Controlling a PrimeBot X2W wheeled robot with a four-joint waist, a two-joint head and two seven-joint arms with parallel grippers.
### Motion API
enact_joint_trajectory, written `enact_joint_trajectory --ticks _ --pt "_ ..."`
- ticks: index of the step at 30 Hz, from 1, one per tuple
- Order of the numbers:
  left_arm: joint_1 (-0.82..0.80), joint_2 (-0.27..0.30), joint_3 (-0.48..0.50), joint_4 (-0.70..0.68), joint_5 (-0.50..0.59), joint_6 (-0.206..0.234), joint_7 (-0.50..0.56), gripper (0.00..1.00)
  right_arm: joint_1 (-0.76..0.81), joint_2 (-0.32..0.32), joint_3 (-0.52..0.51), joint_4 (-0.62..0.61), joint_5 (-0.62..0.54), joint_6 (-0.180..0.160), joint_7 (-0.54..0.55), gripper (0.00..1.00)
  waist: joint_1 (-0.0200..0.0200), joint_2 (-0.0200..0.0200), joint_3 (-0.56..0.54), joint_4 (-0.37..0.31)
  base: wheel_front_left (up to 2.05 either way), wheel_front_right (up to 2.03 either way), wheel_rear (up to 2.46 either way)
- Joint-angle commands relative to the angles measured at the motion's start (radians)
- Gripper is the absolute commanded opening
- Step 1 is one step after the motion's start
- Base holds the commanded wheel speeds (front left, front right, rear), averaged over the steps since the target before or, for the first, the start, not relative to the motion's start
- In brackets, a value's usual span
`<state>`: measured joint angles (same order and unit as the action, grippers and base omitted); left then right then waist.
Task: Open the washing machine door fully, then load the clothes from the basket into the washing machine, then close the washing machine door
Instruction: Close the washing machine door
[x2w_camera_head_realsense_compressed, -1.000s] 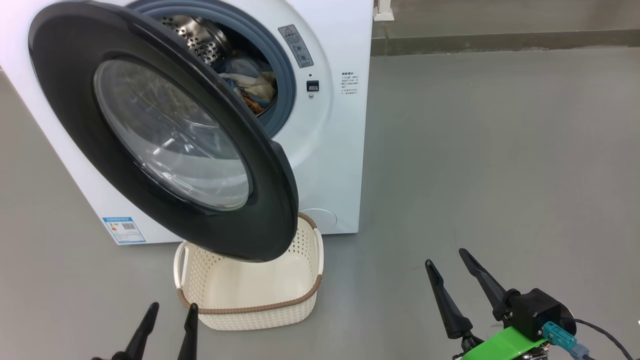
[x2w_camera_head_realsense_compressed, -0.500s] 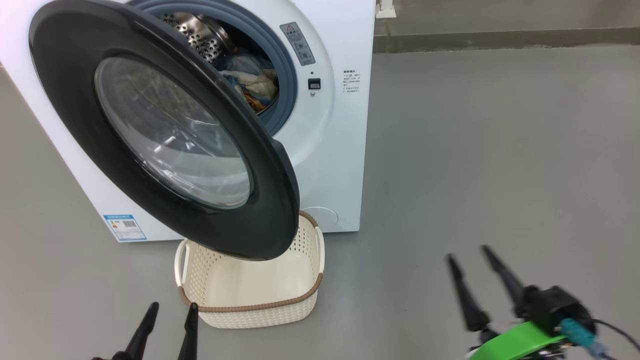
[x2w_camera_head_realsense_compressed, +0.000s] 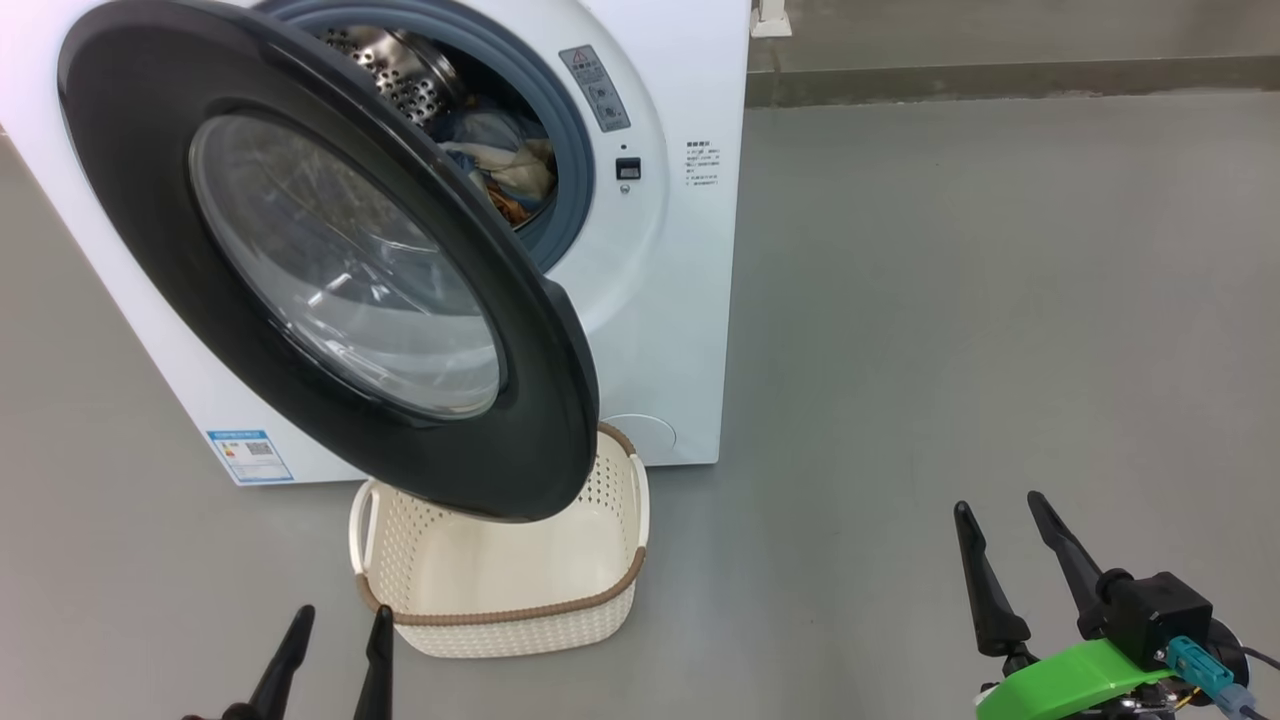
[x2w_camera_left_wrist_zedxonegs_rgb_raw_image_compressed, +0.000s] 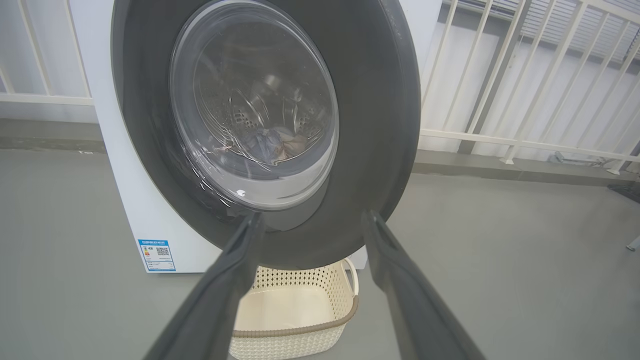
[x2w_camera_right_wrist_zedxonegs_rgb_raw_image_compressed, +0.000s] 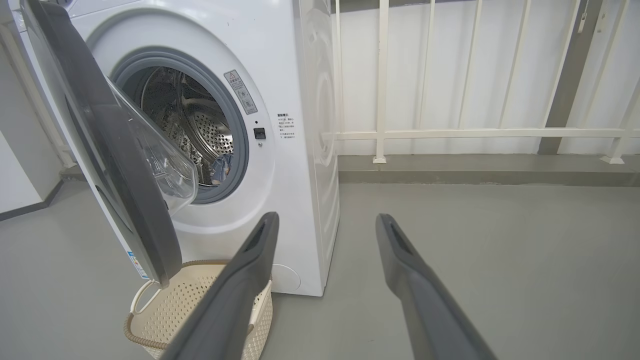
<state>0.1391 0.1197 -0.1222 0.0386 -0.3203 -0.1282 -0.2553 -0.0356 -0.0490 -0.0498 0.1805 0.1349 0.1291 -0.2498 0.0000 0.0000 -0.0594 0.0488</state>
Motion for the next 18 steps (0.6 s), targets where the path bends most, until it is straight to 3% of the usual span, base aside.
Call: enact_joint_trajectory --ticks 1,18 --pt "-0.043 0.006 0.037 -0.016 0.011 -0.002 -0.006 1.0 -0.019 -0.001 0.02 -0.017 0.012 0.002 -0.012 1.0 0.0 0.0 -0.001 0.0 0.0 0.0 0.0" --pt "-0.043 -0.003 0.042 -0.014 0.017 -0.002 -0.006 1.0 -0.022 -0.001 0.002 -0.014 0.013 0.002 -0.012 1.0 0.0 0.0 0.003 0.006 0.0 0.0 0.0"
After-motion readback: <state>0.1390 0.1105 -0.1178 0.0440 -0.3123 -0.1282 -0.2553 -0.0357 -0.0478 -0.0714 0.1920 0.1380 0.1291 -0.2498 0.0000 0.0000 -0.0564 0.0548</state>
